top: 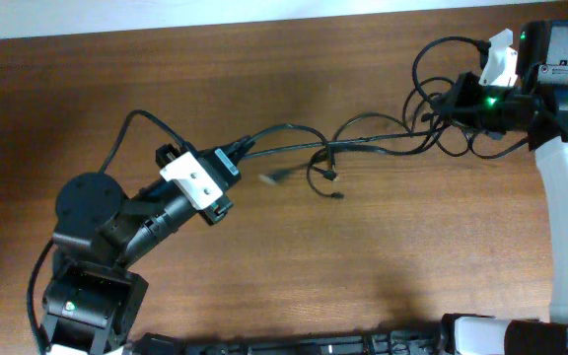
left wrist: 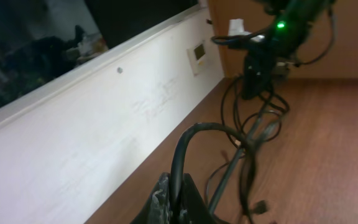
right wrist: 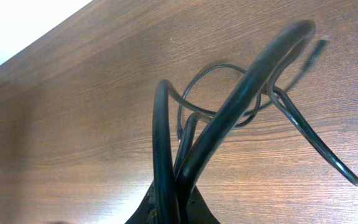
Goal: Untangle cables
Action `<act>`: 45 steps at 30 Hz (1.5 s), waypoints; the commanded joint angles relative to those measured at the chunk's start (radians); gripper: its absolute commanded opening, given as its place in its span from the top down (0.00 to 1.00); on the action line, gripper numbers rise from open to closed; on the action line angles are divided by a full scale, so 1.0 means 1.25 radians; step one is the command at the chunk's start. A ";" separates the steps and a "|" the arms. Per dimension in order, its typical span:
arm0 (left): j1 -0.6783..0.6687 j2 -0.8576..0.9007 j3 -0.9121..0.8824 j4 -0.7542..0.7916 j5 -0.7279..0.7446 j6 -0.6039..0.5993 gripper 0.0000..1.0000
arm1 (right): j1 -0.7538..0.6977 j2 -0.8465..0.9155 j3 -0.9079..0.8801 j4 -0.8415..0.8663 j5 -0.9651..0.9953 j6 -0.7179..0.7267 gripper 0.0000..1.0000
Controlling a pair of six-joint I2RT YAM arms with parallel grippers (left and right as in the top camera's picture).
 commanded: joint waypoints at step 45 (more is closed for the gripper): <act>-0.007 0.136 0.009 -0.042 0.074 -0.029 0.22 | -0.018 -0.010 -0.003 0.042 -0.512 -0.316 0.96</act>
